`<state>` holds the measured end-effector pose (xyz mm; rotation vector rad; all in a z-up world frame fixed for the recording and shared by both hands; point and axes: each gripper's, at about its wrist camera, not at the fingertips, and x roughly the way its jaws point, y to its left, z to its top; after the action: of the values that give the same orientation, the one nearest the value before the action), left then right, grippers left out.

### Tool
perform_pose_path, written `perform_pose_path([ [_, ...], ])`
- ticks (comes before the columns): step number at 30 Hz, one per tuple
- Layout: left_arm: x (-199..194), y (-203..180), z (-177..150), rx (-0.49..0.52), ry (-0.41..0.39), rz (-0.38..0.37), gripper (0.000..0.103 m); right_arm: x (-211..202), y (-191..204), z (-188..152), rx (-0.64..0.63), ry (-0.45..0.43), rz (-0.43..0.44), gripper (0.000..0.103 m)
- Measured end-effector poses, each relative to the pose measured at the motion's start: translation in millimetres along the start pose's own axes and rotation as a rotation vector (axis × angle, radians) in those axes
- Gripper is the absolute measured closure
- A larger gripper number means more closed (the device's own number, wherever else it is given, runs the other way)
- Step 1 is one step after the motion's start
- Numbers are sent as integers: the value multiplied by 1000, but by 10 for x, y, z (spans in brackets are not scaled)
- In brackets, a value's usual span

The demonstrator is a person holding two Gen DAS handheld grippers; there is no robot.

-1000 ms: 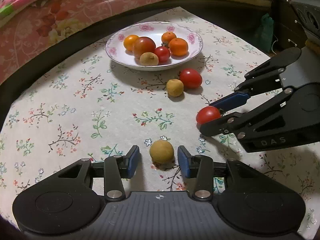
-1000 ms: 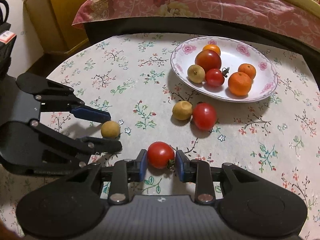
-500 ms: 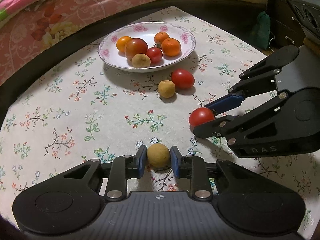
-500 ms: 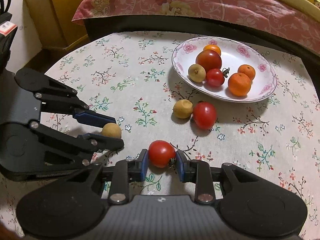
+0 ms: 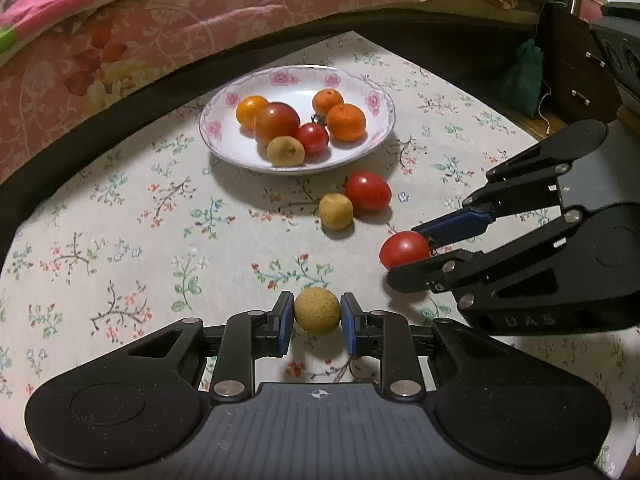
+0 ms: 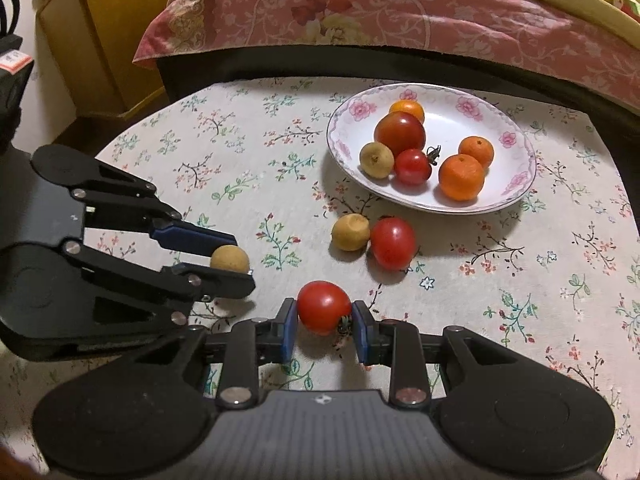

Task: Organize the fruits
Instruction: 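Carry the yellow fruit and cherry tomato toward the white plate with both tools, then lower the yellow fruit and cherry tomato over the plate with both tools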

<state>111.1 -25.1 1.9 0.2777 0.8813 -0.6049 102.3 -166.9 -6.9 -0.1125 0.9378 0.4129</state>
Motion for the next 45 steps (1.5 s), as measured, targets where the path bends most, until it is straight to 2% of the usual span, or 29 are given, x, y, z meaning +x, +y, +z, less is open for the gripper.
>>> perform_pose_path([
  [10,-28,21,98,-26,-39,2,70,-113,-5,68,22,-52,-6,75],
  [31,-54,16,216,-29,-90,19,71,-212,-63,132,49,-104,-37,75],
  [45,-65,103,561,-29,-180,54,72,-258,-272,382,117,-179,-55,75],
])
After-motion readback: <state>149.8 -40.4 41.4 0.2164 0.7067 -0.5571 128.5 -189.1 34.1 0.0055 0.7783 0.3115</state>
